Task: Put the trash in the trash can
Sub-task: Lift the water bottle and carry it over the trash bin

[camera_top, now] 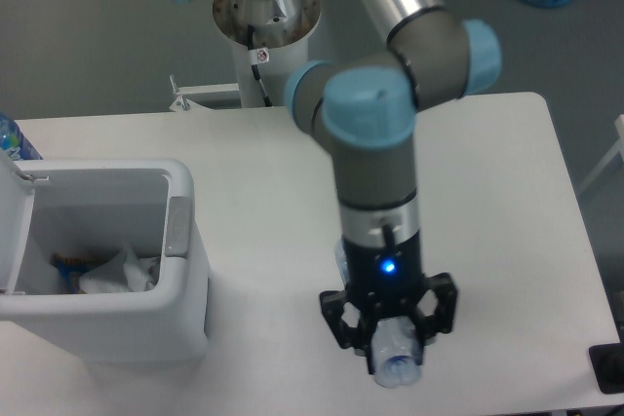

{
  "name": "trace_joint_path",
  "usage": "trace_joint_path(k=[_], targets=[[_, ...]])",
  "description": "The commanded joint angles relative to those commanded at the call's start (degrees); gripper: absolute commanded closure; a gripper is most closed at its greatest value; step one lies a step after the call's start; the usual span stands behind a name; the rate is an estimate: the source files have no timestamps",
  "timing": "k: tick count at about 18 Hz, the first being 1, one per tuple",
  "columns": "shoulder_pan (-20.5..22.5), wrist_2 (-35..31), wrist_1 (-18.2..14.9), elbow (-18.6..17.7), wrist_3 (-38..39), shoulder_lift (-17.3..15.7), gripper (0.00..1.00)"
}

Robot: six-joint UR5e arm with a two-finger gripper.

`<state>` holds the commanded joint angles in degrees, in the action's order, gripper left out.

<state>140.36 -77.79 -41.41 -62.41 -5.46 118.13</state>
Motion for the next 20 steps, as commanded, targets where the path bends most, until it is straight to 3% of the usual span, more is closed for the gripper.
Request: trace_joint_path(k=[2, 7, 16, 20], targets=[[0.1, 1.3, 1.7, 0.1, 1.9, -1.0, 0.44], [-0.8, 5.3, 1.9, -0.5, 7.6, -4.0, 0.44], [-8.6, 6.2, 1.9, -6.4, 11.4, -9.9, 0.44], [-12.8, 6.4, 1.9, -6.8, 12.5, -10.1, 0.44]])
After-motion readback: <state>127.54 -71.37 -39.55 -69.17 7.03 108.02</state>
